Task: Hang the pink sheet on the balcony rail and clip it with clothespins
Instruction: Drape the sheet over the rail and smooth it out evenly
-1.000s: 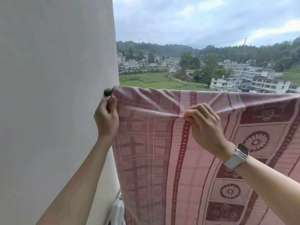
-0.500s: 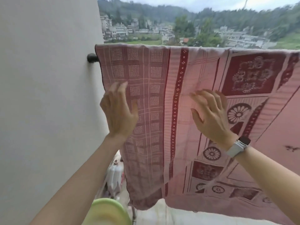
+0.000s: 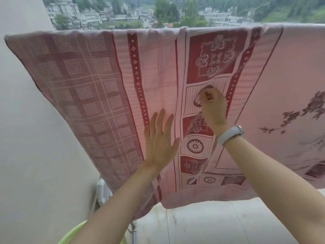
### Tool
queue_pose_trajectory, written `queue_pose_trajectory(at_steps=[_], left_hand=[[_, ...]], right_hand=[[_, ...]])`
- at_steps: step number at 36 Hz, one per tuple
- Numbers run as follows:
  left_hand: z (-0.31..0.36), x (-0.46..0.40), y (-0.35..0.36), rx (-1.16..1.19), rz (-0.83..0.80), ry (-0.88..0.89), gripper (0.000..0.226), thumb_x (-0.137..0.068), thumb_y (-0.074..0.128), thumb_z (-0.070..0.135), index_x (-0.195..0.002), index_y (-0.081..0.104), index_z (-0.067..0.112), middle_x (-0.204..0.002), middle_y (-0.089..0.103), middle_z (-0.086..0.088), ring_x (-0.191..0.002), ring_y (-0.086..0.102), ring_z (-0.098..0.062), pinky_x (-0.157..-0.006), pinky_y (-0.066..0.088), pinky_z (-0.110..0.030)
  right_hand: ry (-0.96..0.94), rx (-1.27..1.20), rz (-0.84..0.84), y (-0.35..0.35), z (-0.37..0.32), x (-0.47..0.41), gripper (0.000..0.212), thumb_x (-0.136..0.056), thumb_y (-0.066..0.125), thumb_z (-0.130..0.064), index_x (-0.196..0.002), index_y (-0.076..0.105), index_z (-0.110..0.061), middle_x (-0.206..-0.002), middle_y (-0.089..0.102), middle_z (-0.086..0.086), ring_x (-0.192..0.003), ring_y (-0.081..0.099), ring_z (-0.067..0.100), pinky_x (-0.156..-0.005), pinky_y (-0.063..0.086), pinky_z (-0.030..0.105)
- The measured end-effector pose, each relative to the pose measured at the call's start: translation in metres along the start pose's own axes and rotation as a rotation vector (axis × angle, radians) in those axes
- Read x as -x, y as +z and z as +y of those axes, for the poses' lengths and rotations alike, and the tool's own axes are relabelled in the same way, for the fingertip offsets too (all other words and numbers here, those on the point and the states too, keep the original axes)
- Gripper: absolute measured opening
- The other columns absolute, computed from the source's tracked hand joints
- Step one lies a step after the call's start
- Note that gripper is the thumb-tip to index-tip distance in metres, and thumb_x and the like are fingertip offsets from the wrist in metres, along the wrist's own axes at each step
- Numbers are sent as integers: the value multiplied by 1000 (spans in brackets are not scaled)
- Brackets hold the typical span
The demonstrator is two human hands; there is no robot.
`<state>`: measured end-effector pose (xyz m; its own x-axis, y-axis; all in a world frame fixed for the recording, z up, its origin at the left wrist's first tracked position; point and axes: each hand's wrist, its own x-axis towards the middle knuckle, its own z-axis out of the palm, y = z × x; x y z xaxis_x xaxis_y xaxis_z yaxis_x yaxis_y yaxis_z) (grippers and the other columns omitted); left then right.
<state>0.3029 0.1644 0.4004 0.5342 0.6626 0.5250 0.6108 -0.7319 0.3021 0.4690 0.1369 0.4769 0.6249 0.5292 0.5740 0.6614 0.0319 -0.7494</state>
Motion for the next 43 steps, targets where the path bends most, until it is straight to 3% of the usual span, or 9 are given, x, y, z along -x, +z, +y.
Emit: queue_pose_trajectory(at_steps=[3, 8, 12, 14, 17, 23, 33, 38, 43], left_hand=[[13, 8, 22, 13, 11, -22, 68, -86, 48, 43, -143, 21, 18, -155, 7, -8, -142, 2, -28, -112, 12, -52], [34, 7, 71, -19, -17, -96, 80, -83, 60, 40, -144, 15, 16, -155, 6, -11, -142, 4, -31, -111, 20, -55], [67, -15, 109, 59, -2, -195, 89, -78, 46, 65, -143, 5, 19, -155, 6, -13, -142, 4, -31, -110, 17, -52], [91, -30, 125, 110, -3, -266, 101, -70, 46, 73, -144, 2, 19, -155, 5, -14, -142, 5, -30, -111, 14, -49], [125, -49, 147, 185, 69, -358, 110, -65, 67, 62, -144, 6, 16, -153, 11, -14, -141, 10, -30, -111, 16, -45], [135, -85, 161, 104, 228, -558, 73, -69, 70, 52, -118, 46, 5, -125, 47, -14, -116, 42, -33, -99, 37, -50], [133, -54, 166, 14, 271, -296, 41, -79, 62, 36, -109, 52, 9, -117, 52, -13, -108, 47, -32, -89, 42, -47], [125, -1, 168, 65, 178, -232, 32, -80, 51, 36, -104, 46, 15, -111, 54, -10, -104, 50, -29, -88, 45, -44], [118, 5, 137, 88, 201, -118, 26, -80, 51, 28, -103, 51, 15, -109, 55, -6, -103, 47, -23, -87, 44, -43]], right_hand=[[-225, 135, 0, -17, 34, 27, 11, -88, 53, -20, -93, 59, -12, -89, 56, -6, -85, 53, 16, -81, 41, 29], [235, 256, -25, -61, 121, 25, 80, -77, 65, -44, -138, 26, -11, -139, 31, 12, -128, 28, 28, -104, 29, 53], [250, 114, -170, -61, 134, 2, 102, -75, 66, -48, -145, -2, -20, -152, 2, 4, -140, 4, 22, -109, 18, 46], [262, 65, -145, -54, 134, -12, 98, -75, 66, -48, -145, 5, -19, -151, 8, 4, -139, 11, 21, -107, 24, 45], [236, 66, -42, -52, 139, -28, 82, -72, 66, -52, -134, 28, -15, -133, 35, 4, -121, 39, 21, -95, 42, 47], [94, 88, -34, -49, 144, -53, 21, -87, 55, -34, -93, 57, -15, -84, 57, -4, -85, 56, 22, -80, 46, 46], [-235, 252, -68, -84, 184, -20, 12, -84, 57, -11, -73, 56, -7, -70, 61, 5, -64, 54, 26, -68, 28, 32], [-170, 244, -140, -101, 199, 10, 13, -84, 53, -8, -72, 49, -5, -65, 57, 8, -52, 51, 28, -68, 26, 32], [-100, 172, -249, -109, 199, 22, 12, -84, 51, -20, -76, 49, -12, -71, 61, 4, -65, 57, 27, -74, 28, 30]])
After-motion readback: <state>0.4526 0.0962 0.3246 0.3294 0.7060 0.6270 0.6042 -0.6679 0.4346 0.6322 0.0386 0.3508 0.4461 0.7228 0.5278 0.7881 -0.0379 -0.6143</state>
